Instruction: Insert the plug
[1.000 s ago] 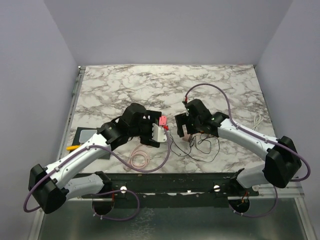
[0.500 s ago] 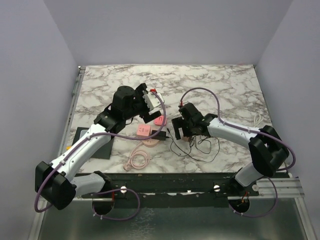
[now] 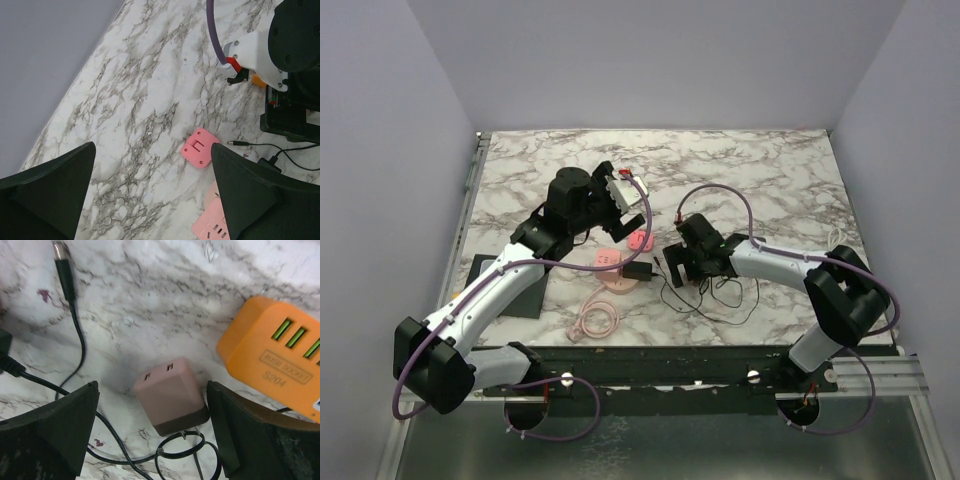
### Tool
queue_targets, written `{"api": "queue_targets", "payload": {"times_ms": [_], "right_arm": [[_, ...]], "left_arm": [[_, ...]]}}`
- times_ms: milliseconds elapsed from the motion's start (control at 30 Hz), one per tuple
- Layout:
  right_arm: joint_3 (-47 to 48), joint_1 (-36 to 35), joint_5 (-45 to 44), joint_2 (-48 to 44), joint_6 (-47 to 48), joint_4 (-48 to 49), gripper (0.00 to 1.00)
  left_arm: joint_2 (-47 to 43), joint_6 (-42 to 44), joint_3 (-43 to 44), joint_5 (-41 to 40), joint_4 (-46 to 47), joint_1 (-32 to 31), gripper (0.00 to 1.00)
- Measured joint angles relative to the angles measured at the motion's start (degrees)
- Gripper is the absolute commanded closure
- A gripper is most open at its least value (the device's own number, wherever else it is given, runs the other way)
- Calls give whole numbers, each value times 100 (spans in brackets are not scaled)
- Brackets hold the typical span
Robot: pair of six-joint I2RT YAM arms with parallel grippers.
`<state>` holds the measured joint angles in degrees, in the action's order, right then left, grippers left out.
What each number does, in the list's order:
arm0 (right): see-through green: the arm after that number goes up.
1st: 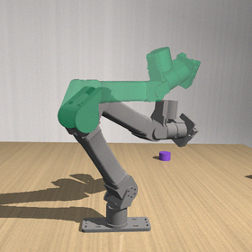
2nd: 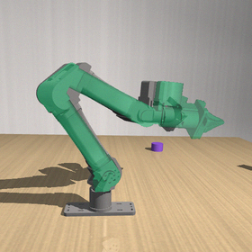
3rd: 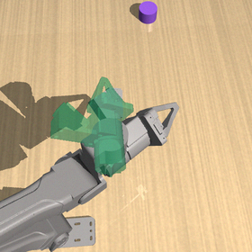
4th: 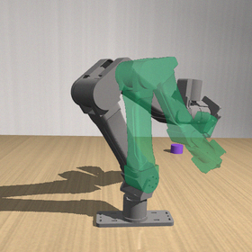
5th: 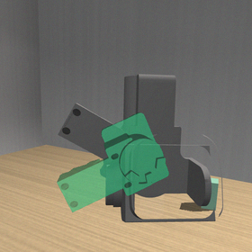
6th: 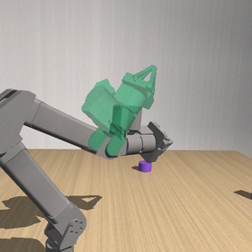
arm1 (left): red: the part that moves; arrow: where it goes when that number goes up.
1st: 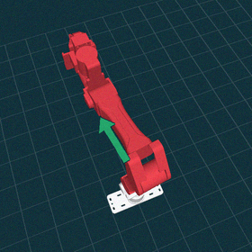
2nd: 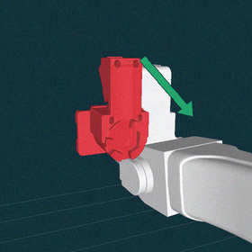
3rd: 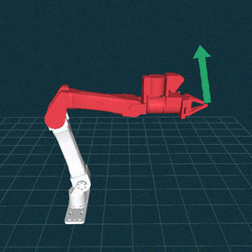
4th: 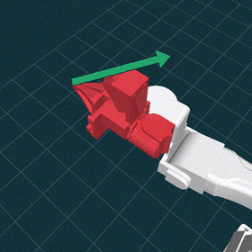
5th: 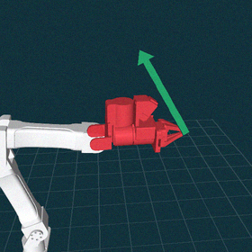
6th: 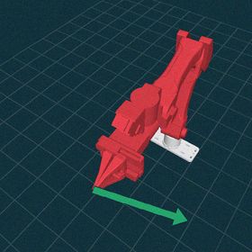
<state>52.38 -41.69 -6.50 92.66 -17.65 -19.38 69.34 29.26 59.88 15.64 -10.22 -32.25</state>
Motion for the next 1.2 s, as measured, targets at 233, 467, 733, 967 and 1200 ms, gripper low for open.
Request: {"api": "queue_targets", "payload": {"times_ms": [233, 467, 733, 967, 1200], "right_arm": [[-308, 0, 162, -192, -28, 7, 12], [-308, 0, 155, -227, -76, -2, 21], [-83, 0, -87, -13, -87, -55, 47], [140, 0, -275, -9, -76, -175, 57], [629, 0, -442, -472, 116, -87, 57]], "left_arm": [[0, 0, 0, 50, 13, 4, 1], [-2, 0, -2, 146, 26, 4, 1], [-96, -35, -98, 168, 33, 4, 1], [-175, -323, -295, 177, 42, 4, 1], [-175, -680, -313, 358, 46, 4, 1]]}}
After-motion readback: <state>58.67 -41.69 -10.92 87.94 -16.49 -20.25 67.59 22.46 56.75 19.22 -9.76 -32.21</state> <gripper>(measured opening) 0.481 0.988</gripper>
